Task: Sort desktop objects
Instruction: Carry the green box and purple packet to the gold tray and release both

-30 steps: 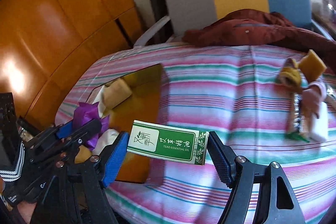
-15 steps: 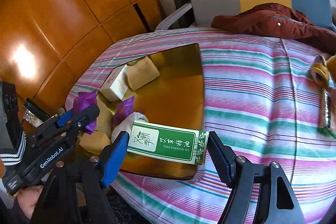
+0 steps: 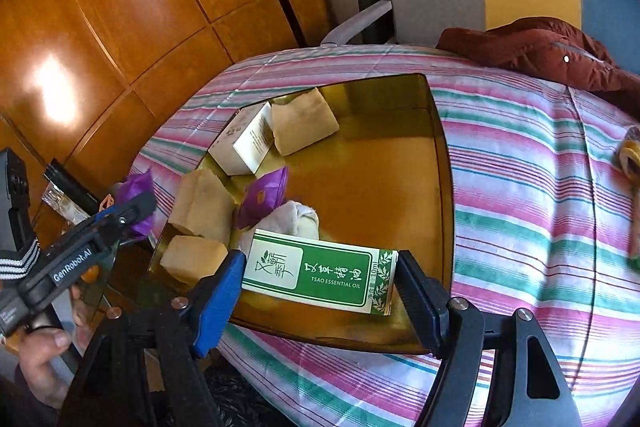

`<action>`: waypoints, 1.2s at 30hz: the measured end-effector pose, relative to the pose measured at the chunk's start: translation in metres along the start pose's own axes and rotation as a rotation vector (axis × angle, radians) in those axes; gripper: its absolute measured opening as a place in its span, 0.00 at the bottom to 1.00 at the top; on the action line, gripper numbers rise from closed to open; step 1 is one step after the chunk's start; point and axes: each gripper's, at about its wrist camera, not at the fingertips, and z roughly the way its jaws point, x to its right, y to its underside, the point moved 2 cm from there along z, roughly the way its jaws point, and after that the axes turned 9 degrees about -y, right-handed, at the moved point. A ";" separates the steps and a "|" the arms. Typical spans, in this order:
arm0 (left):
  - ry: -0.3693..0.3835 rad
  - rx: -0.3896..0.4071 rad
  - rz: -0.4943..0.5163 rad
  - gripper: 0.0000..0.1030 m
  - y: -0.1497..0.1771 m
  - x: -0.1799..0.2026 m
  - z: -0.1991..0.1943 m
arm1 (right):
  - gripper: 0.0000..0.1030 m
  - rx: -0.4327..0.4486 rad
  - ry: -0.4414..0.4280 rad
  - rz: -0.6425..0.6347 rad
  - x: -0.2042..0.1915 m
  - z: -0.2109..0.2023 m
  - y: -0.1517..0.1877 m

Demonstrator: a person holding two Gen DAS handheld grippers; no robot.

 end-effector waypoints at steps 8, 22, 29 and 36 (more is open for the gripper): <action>0.051 -0.013 0.025 0.35 -0.002 0.019 0.007 | 0.73 -0.013 0.007 -0.002 -0.001 0.009 0.005; 0.094 -0.048 0.047 0.43 -0.016 0.053 0.039 | 0.84 -0.006 0.031 0.033 0.007 0.016 0.005; 0.108 -0.068 0.028 0.48 -0.009 0.045 0.037 | 0.94 -0.009 0.014 0.049 0.007 0.018 0.008; 0.085 -0.062 0.056 0.48 -0.003 0.045 0.031 | 1.00 0.005 0.026 0.052 0.006 0.015 0.010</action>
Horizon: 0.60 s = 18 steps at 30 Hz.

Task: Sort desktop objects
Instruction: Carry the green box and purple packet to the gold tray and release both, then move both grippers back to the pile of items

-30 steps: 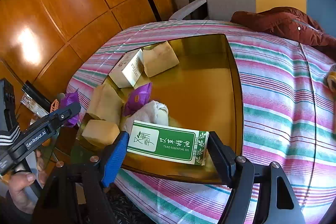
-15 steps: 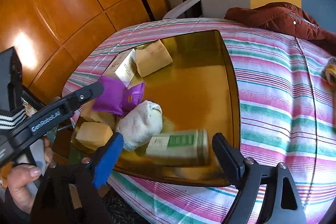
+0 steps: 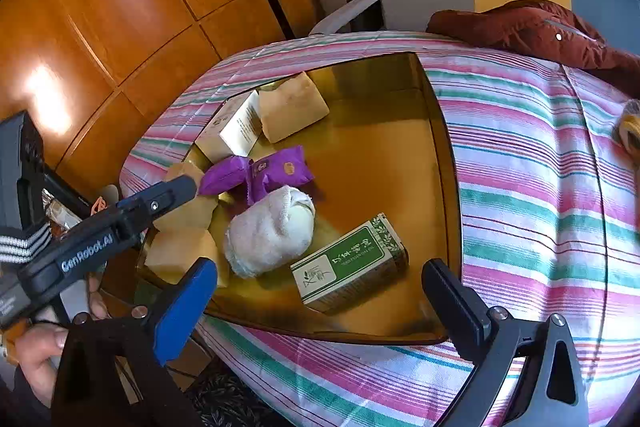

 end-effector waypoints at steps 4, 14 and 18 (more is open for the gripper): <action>0.006 0.003 -0.009 0.48 0.000 -0.001 -0.003 | 1.00 0.022 -0.004 0.015 0.004 -0.006 0.000; 0.010 0.013 -0.039 0.48 -0.001 -0.001 -0.011 | 1.00 0.080 0.019 0.030 0.012 -0.026 -0.003; 0.003 0.020 -0.020 0.48 -0.003 0.004 -0.015 | 1.00 0.094 0.041 0.075 0.030 -0.034 -0.001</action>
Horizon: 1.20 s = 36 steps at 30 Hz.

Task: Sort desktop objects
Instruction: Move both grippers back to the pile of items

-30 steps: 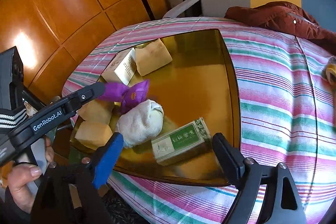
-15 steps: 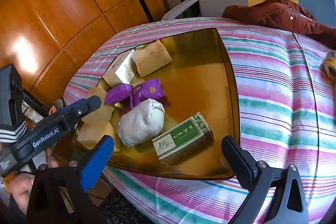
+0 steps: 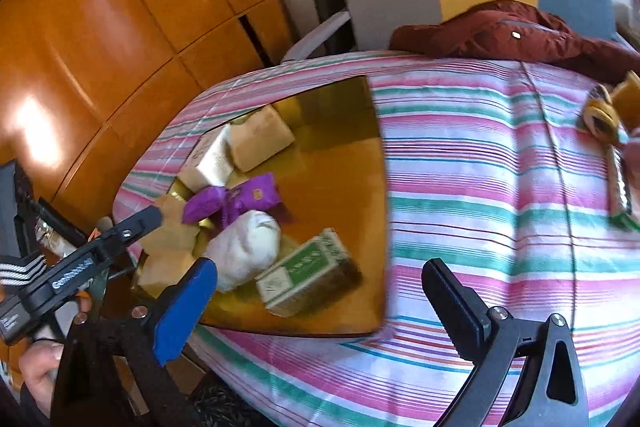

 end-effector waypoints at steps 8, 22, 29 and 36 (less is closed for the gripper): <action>0.050 0.006 0.061 0.49 -0.003 0.027 -0.006 | 1.00 0.039 0.114 0.159 0.069 -0.033 0.004; 0.146 0.015 0.207 0.50 -0.003 0.093 -0.017 | 1.00 0.081 0.384 0.363 0.186 -0.121 -0.005; 0.206 -0.019 0.278 0.51 0.003 0.125 -0.014 | 1.00 0.096 0.465 0.418 0.233 -0.153 -0.015; 0.240 -0.040 0.333 0.51 0.008 0.154 -0.010 | 1.00 0.105 0.487 0.413 0.260 -0.158 -0.033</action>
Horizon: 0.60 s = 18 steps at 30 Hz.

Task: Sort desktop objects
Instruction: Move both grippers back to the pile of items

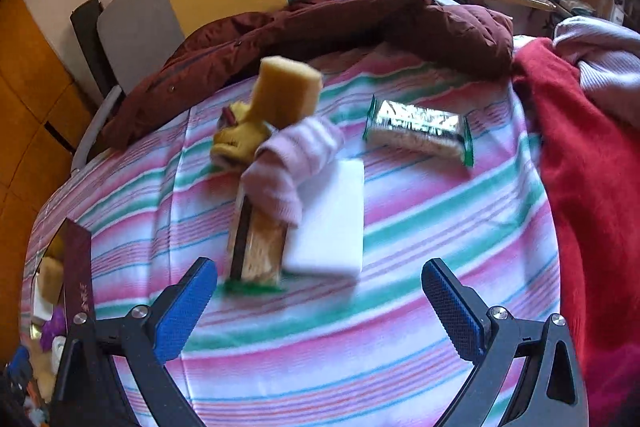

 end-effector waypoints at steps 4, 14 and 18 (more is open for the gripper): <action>0.010 -0.018 0.031 0.51 -0.002 0.014 0.007 | 1.00 0.017 -0.018 -0.017 0.004 0.010 -0.016; 0.041 -0.056 0.100 0.51 -0.013 0.053 0.029 | 1.00 0.053 -0.089 0.048 0.029 0.024 -0.033; 0.057 -0.084 0.143 0.51 -0.024 0.085 0.047 | 1.00 0.000 -0.018 0.090 0.045 0.032 -0.029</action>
